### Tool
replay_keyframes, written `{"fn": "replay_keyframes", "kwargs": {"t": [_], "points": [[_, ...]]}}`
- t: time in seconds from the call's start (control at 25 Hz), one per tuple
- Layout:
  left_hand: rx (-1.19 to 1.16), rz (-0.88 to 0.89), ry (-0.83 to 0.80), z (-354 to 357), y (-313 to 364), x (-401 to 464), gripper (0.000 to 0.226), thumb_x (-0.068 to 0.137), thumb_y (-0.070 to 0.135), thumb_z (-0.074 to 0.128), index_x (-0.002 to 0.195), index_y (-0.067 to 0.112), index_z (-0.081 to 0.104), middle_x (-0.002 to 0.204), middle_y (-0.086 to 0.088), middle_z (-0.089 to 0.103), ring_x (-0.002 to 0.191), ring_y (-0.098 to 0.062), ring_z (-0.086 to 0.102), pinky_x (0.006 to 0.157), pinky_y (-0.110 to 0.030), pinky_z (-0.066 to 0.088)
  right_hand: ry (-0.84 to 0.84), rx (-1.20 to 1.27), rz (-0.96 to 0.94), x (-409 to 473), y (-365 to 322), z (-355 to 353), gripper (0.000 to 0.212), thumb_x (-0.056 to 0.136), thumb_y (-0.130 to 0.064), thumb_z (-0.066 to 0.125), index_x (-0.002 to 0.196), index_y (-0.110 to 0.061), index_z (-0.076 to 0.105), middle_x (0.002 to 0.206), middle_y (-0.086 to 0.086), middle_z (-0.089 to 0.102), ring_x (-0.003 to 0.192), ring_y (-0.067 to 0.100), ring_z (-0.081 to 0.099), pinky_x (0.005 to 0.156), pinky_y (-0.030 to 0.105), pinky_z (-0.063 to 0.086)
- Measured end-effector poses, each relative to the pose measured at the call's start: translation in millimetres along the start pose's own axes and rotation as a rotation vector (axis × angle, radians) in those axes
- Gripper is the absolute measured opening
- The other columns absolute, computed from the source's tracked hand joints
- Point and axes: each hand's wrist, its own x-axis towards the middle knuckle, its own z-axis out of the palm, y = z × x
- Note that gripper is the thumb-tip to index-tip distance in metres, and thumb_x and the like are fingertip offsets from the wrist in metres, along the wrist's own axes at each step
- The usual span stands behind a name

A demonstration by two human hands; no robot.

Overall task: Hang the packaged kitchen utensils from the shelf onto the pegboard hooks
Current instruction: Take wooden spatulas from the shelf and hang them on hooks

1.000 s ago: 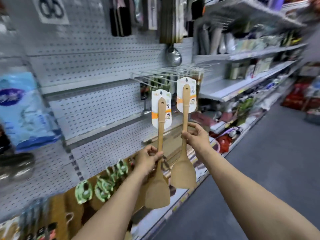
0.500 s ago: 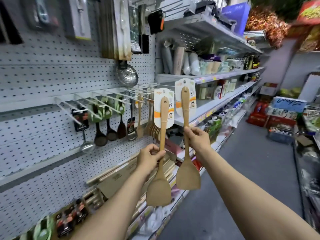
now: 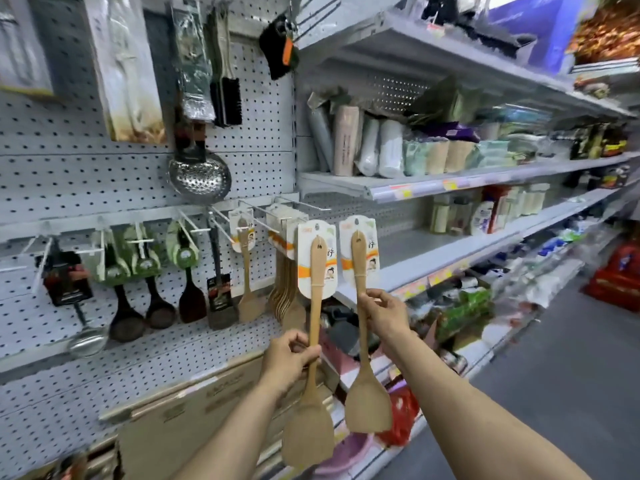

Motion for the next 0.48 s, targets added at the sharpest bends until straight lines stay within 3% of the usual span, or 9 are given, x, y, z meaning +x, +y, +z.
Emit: {"fn": "replay_keyframes", "kwargs": {"t": [0.08,0.28,0.36,0.48], "points": [[-0.005,-0.044,0.053,25.9,2.5,6.7,0.022,0.083,0.0,0.071,0.072,0.01,0.056,0.072,-0.01,0.067,0.08,-0.031,0.073,0.063,-0.032,0.058,-0.086,-0.019,0.018,29.4,7.2,-10.9,0.009,0.092,-0.022,0.07,0.093,-0.014,0.071,0.078,0.005,0.069,0.07,0.021,0.063,0.06,0.031,0.054],[0.057,-0.128,0.197,42.1,-5.4,28.1,0.023,0.081,0.001,0.074,0.074,0.011,0.055,0.072,-0.01,0.066,0.071,-0.022,0.074,0.065,-0.035,0.056,-0.268,0.009,0.045,67.7,21.4,2.2,0.013,0.093,-0.015,0.068,0.08,-0.015,0.068,0.069,0.002,0.066,0.06,0.014,0.057,0.049,0.018,0.047],[0.059,-0.136,0.245,44.9,-8.0,35.0,0.021,0.081,0.001,0.073,0.076,0.009,0.055,0.07,-0.009,0.065,0.064,-0.015,0.071,0.059,-0.029,0.053,-0.323,0.012,0.06,81.0,23.5,9.8,0.013,0.094,-0.014,0.067,0.082,-0.014,0.069,0.069,0.004,0.067,0.059,0.016,0.059,0.049,0.02,0.048],[0.077,-0.122,0.285,46.7,-11.4,49.1,0.018,0.082,0.005,0.074,0.077,0.008,0.057,0.076,-0.015,0.07,0.066,-0.015,0.072,0.059,-0.027,0.052,-0.383,0.013,0.056,104.3,23.8,21.4,0.012,0.094,-0.016,0.066,0.083,-0.012,0.069,0.07,0.007,0.066,0.057,0.019,0.057,0.047,0.023,0.047]]}}
